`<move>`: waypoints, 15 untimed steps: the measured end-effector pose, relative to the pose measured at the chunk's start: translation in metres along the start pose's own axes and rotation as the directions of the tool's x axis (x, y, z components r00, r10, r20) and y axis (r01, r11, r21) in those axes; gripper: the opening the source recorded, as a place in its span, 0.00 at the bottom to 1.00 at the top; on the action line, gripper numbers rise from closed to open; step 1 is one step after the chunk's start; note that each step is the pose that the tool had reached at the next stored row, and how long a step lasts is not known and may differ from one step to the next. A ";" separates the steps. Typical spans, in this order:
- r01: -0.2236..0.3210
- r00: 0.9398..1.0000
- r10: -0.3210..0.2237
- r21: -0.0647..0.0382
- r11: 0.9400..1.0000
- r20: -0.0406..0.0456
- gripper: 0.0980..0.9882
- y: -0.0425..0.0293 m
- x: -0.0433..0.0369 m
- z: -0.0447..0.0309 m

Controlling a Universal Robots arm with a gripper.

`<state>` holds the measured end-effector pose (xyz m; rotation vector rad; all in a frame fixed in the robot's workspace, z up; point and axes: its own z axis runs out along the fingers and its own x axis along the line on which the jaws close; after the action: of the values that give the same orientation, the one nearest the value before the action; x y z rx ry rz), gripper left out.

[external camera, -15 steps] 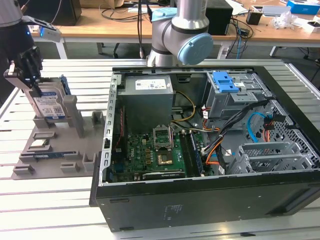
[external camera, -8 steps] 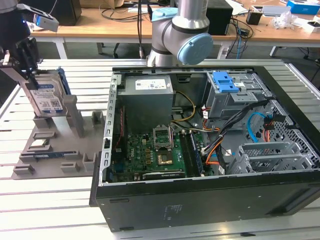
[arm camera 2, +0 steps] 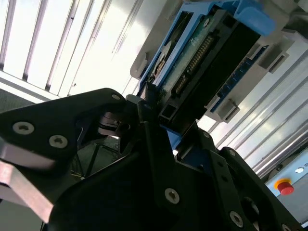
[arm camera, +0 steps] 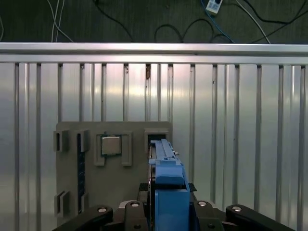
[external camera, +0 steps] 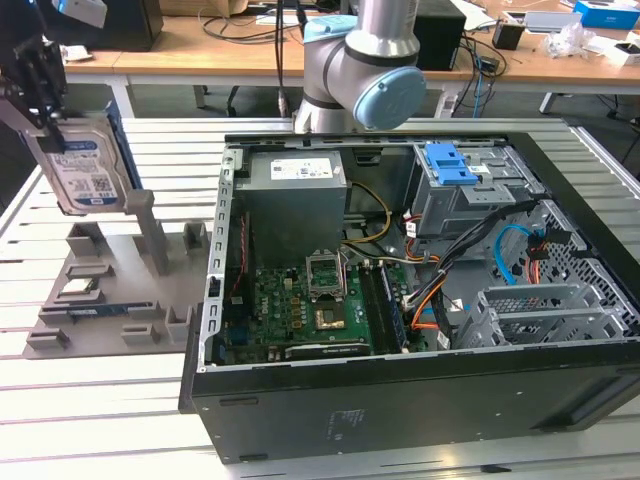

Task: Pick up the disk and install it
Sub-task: 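Pick up the disk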

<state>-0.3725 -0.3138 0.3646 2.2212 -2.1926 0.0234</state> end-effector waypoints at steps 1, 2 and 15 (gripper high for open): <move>0.000 1.000 0.000 0.000 1.000 0.000 0.30 0.0000 -0.0003 -0.0034; 0.000 1.000 0.000 0.000 1.000 0.000 0.30 0.0000 -0.0006 -0.0070; 0.000 1.000 0.000 0.000 1.000 0.000 0.30 0.0001 -0.0064 -0.0676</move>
<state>-0.3724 -0.3057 0.4320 2.2211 -2.1925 0.0234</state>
